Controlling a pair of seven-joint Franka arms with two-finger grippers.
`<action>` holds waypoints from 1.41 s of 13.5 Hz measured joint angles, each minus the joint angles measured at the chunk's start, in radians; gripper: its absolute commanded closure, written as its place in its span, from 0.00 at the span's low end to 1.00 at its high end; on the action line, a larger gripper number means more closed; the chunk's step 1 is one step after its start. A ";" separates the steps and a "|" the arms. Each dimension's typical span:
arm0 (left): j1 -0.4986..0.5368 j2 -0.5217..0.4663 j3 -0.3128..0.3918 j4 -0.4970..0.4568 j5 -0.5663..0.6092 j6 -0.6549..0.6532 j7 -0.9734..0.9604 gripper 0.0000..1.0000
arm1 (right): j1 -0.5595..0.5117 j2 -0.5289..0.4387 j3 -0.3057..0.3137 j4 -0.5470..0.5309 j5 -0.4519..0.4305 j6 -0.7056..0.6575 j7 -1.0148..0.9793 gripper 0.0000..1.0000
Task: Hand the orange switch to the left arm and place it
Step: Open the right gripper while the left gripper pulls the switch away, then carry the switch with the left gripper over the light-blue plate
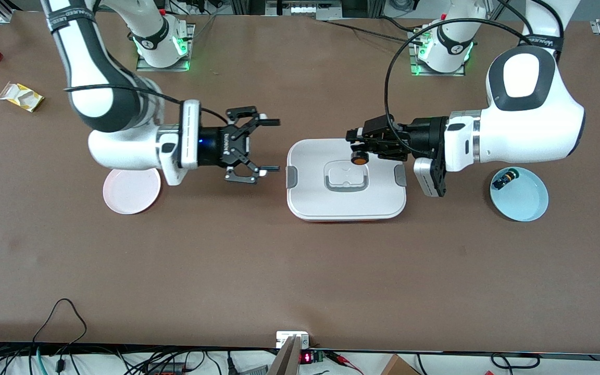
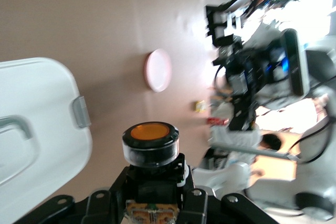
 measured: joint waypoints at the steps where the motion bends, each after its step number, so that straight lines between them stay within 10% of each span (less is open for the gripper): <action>1: 0.007 0.000 0.000 0.015 0.089 -0.028 0.006 0.76 | -0.003 0.000 -0.038 0.000 -0.068 -0.059 0.052 0.00; 11: 0.037 0.036 0.001 0.044 0.895 -0.090 0.455 0.77 | -0.056 -0.027 -0.110 0.002 -0.503 -0.168 0.972 0.00; 19: 0.132 0.157 0.005 0.043 1.251 -0.061 0.933 0.76 | -0.073 -0.039 -0.113 0.024 -0.994 -0.154 1.681 0.00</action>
